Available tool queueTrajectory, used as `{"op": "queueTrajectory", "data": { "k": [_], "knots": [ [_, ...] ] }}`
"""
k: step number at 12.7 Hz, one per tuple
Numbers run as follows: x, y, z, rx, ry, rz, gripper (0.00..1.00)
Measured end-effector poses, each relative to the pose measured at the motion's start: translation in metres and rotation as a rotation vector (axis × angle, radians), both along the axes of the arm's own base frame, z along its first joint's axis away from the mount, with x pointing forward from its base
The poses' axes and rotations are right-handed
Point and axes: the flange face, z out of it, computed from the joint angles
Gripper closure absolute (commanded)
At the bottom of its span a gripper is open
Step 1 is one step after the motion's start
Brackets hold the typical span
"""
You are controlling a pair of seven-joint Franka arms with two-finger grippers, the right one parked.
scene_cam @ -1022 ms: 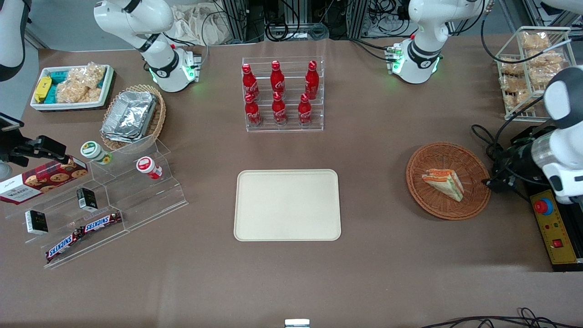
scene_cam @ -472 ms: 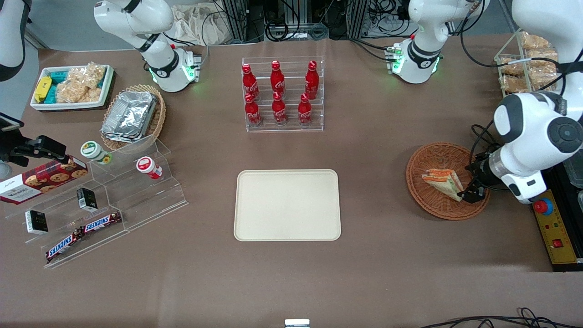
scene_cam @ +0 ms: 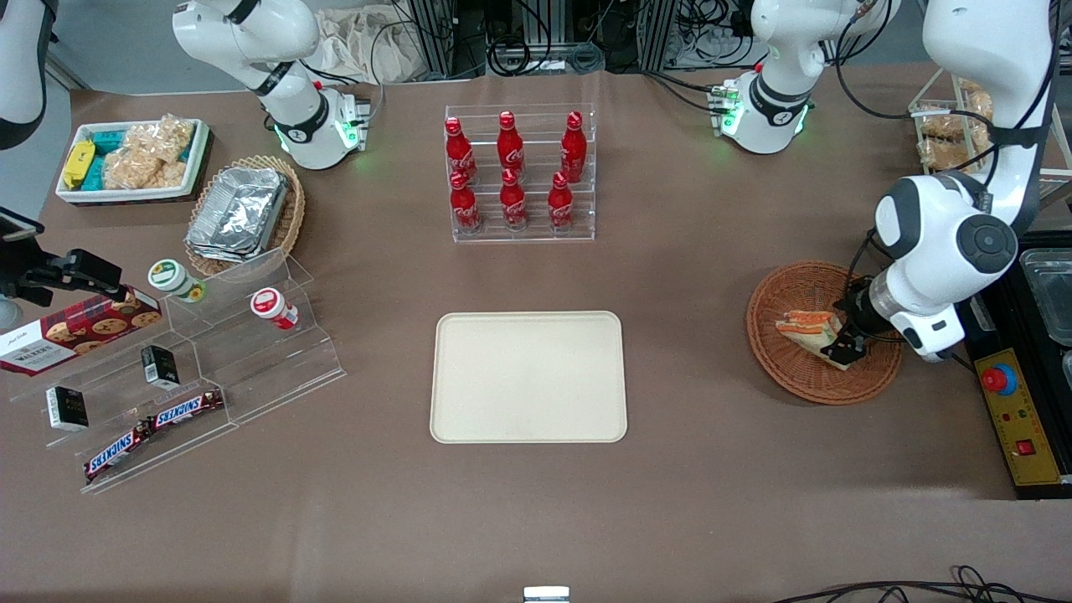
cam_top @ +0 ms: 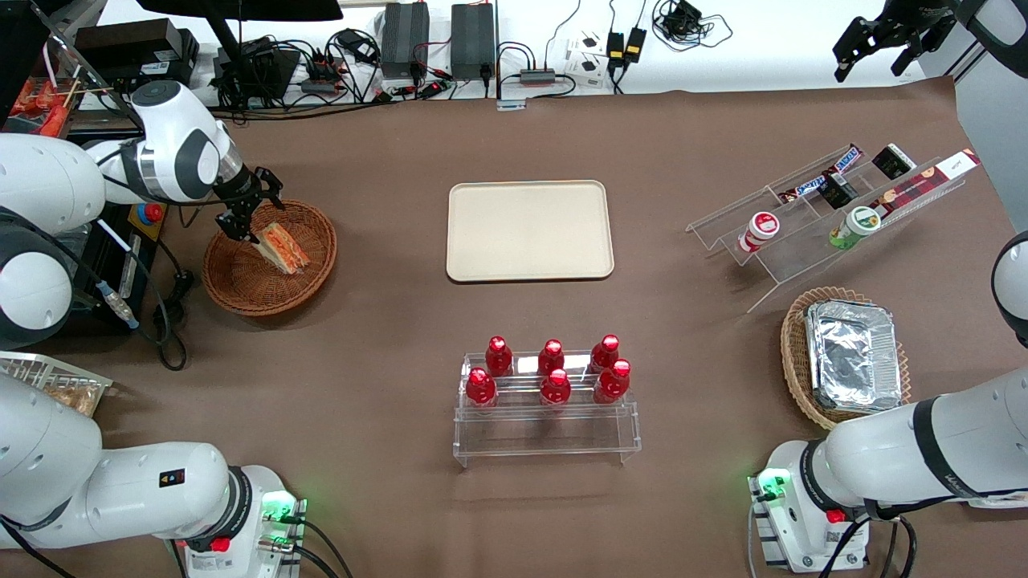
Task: Place sandwich from basket to tray
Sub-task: 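Move the left gripper over the wicker basket and lower onto the sandwich, then close the left gripper on the wrapped sandwich in the basket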
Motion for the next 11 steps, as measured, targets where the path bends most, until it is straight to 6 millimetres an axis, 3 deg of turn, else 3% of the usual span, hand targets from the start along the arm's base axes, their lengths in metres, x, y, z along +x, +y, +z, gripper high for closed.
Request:
{"op": "queueTrajectory", "data": {
  "k": [5,6,7,8,10,11],
  "knots": [
    [-0.009,0.0,-0.029,-0.005,0.055,0.002,0.02],
    [-0.009,0.0,-0.034,-0.006,0.059,0.003,0.15],
    [-0.008,0.0,-0.038,-0.007,0.055,0.003,0.4],
    [-0.007,0.001,-0.042,-0.008,0.049,0.005,0.55],
    [-0.005,0.003,-0.046,-0.008,0.044,0.009,0.99],
    [-0.004,0.003,-0.044,-0.008,0.04,0.009,1.0]
  ]
}}
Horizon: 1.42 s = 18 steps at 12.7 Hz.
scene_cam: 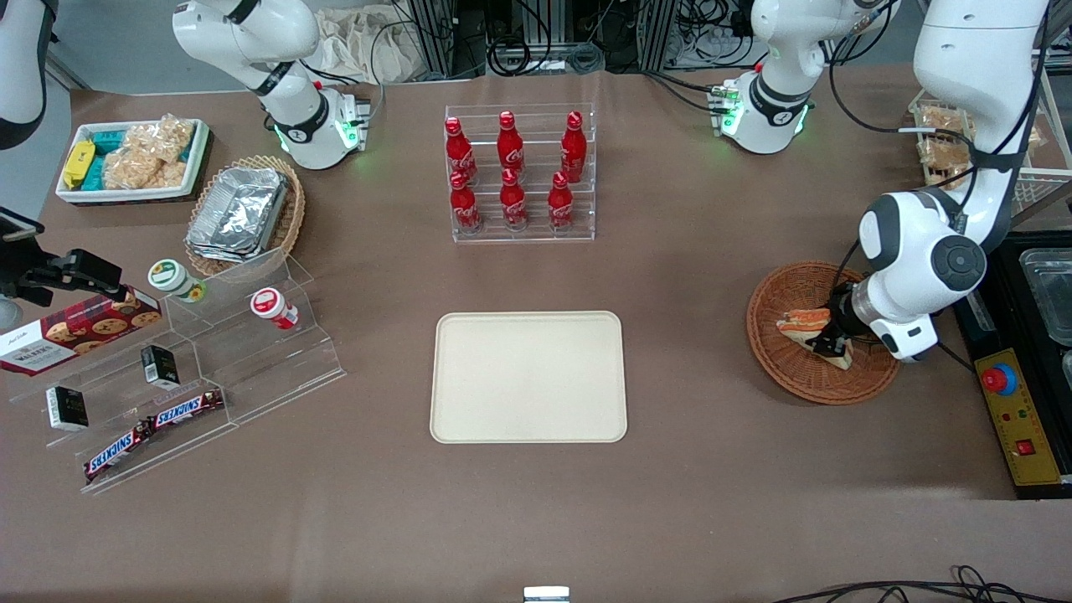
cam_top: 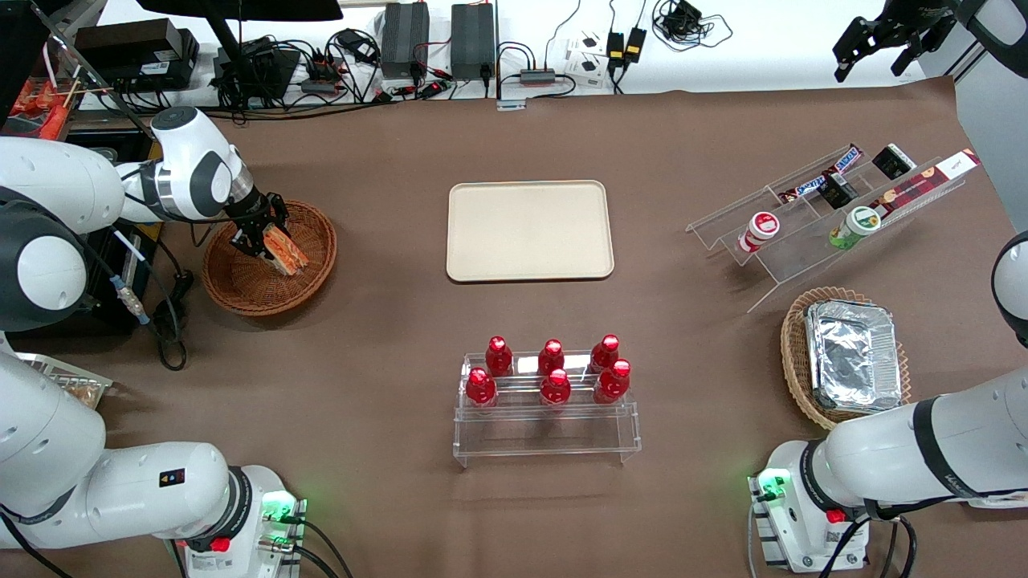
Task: Place sandwich from basket to tray
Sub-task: 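Close the left gripper on the wrapped sandwich in the basket, then lift the sandwich up out of the basket with the left gripper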
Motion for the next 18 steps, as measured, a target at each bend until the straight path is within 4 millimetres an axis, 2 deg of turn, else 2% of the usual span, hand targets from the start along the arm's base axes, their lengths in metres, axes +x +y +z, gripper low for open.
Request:
{"op": "queueTrajectory", "data": {
  "k": [3,5,7,10,13,14,15,16,18],
  "knots": [
    [0.008,0.0,0.009,0.001,-0.013,-0.002,1.0],
    [0.017,0.001,0.027,-0.001,0.037,-0.032,1.0],
    [0.03,0.003,0.066,-0.006,0.1,-0.1,1.0],
    [0.048,0.004,0.137,-0.021,0.142,-0.234,1.0],
    [0.067,-0.006,0.213,-0.036,0.12,-0.399,1.0],
    [0.074,-0.02,0.228,-0.038,0.094,-0.46,1.0],
    [0.081,-0.041,0.235,-0.041,0.074,-0.517,1.0],
    [0.089,-0.07,0.234,-0.045,0.065,-0.572,1.0],
    [0.106,-0.144,0.212,-0.052,0.067,-0.691,1.0]
  ]
}}
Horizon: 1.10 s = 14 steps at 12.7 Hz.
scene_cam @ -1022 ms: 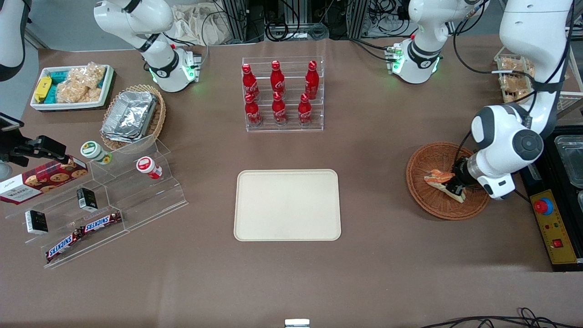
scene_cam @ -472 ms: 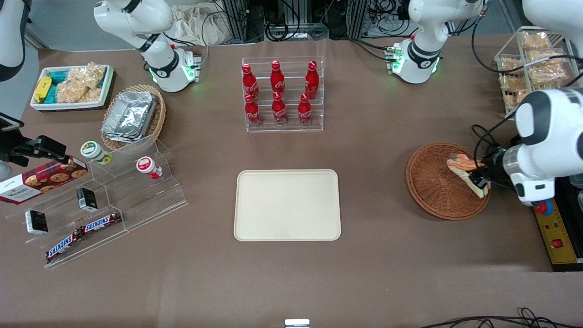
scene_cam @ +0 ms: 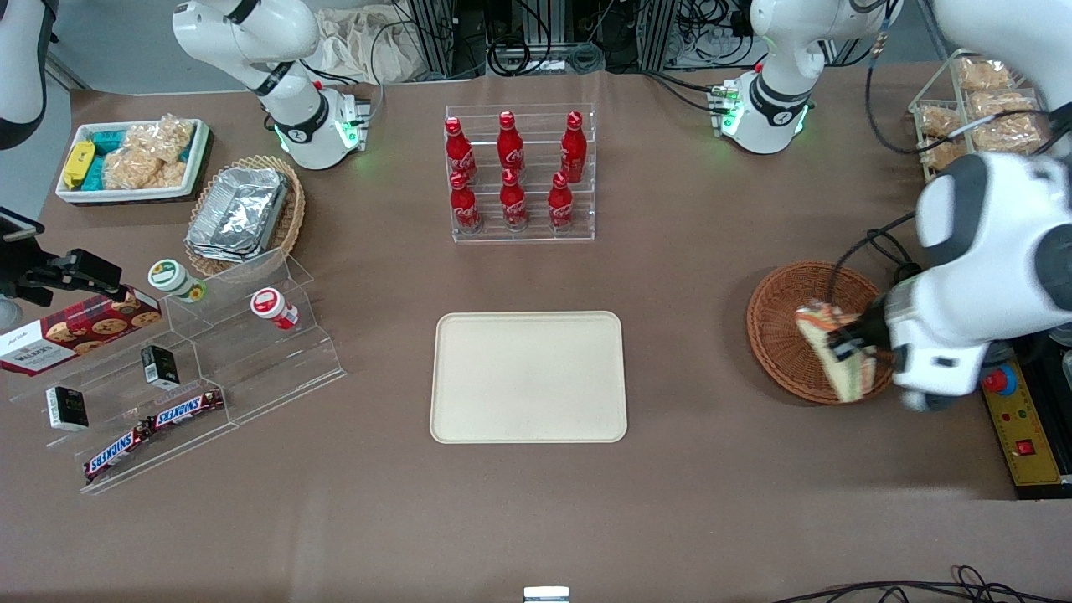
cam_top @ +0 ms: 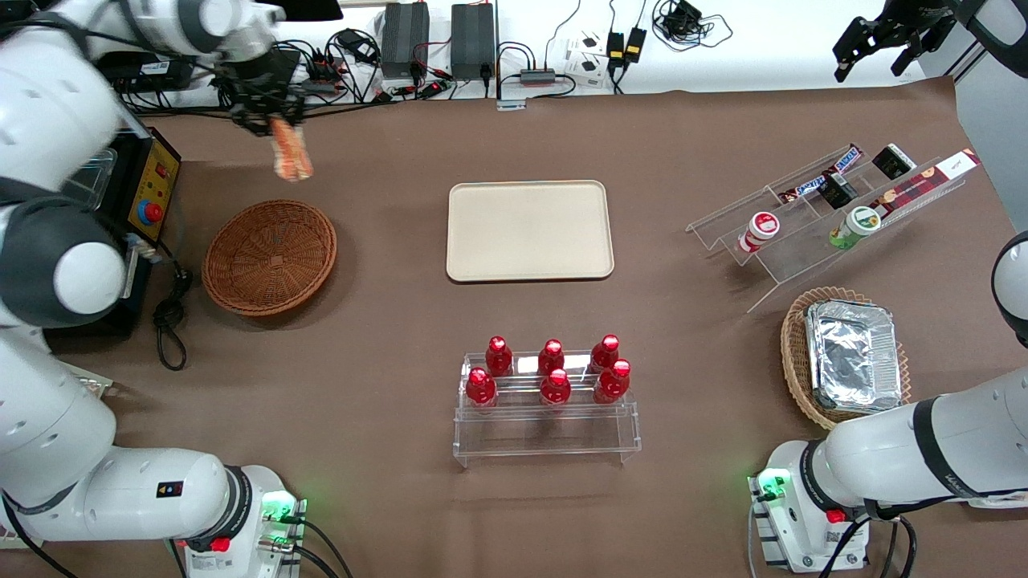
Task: Place sandwich from basket to tray
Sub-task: 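Carry the sandwich over the cream tray with the left gripper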
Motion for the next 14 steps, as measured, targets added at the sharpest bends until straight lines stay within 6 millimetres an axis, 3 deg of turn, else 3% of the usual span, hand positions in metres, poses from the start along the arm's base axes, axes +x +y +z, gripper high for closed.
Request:
{"op": "queueTrajectory", "data": {
  "k": [3,5,7,9,13,14],
  "knots": [
    [0.012,-0.118,-0.052,-0.01,0.005,-0.166,1.0],
    [0.012,-0.175,-0.097,-0.034,-0.033,-0.234,1.0],
    [0.01,-0.213,-0.142,-0.06,-0.071,-0.274,1.0],
    [-0.002,-0.238,-0.175,-0.061,-0.05,-0.308,1.0],
    [-0.039,-0.294,-0.204,-0.059,-0.031,-0.373,1.0],
    [-0.042,-0.298,-0.208,-0.06,-0.034,-0.378,0.2]
  ]
}}
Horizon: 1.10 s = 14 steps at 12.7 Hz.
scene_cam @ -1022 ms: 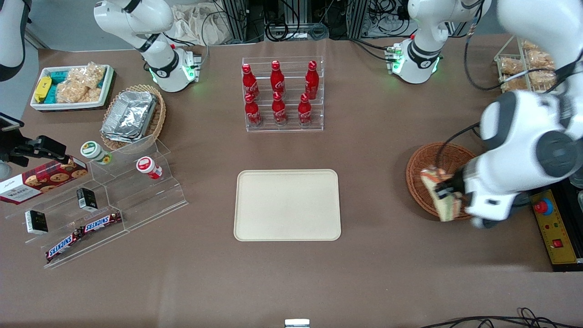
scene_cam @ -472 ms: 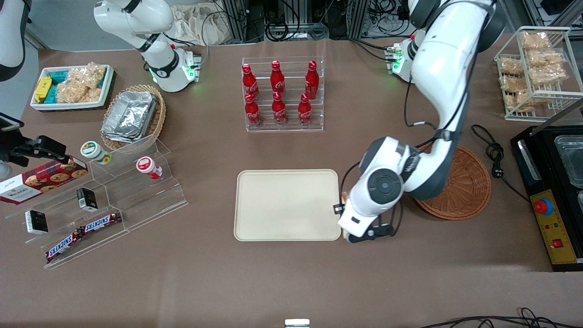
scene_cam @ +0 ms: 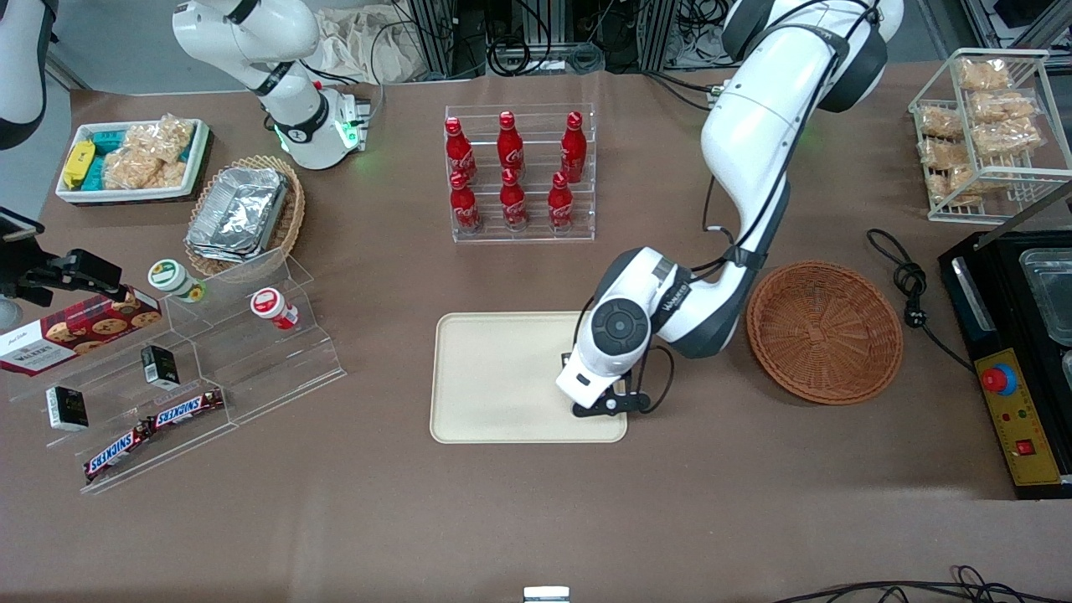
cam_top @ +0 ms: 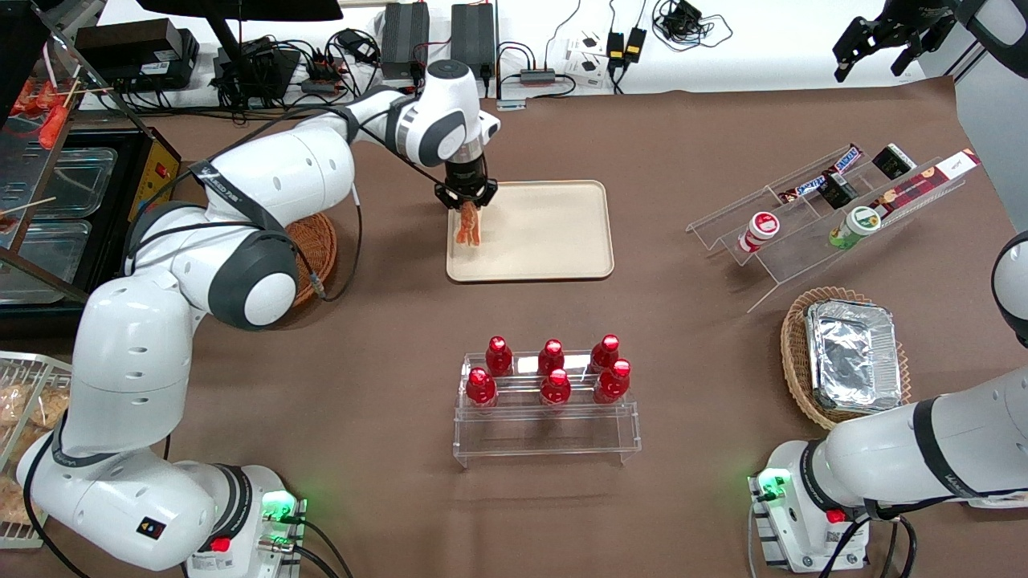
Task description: Place sandwich from basket to tray
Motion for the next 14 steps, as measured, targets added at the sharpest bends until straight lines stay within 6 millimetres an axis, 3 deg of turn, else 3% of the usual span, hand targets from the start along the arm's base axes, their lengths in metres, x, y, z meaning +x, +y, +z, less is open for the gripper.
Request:
{"op": "queueTrajectory", "data": {
  "k": [1,5,7,9,10,12,14],
  "knots": [
    [0.0,-0.002,-0.004,-0.004,-0.008,-0.002,0.0],
    [0.005,0.005,-0.006,0.013,-0.031,-0.006,0.0],
    [0.011,0.007,0.016,0.003,-0.059,0.013,0.0],
    [0.012,0.015,0.064,0.012,-0.075,0.061,0.0],
    [0.012,0.028,0.094,0.034,-0.066,0.085,0.0],
    [0.01,0.075,0.155,0.073,-0.048,0.137,0.0],
    [-0.007,0.127,0.199,0.098,-0.059,0.185,0.0]
  ]
}}
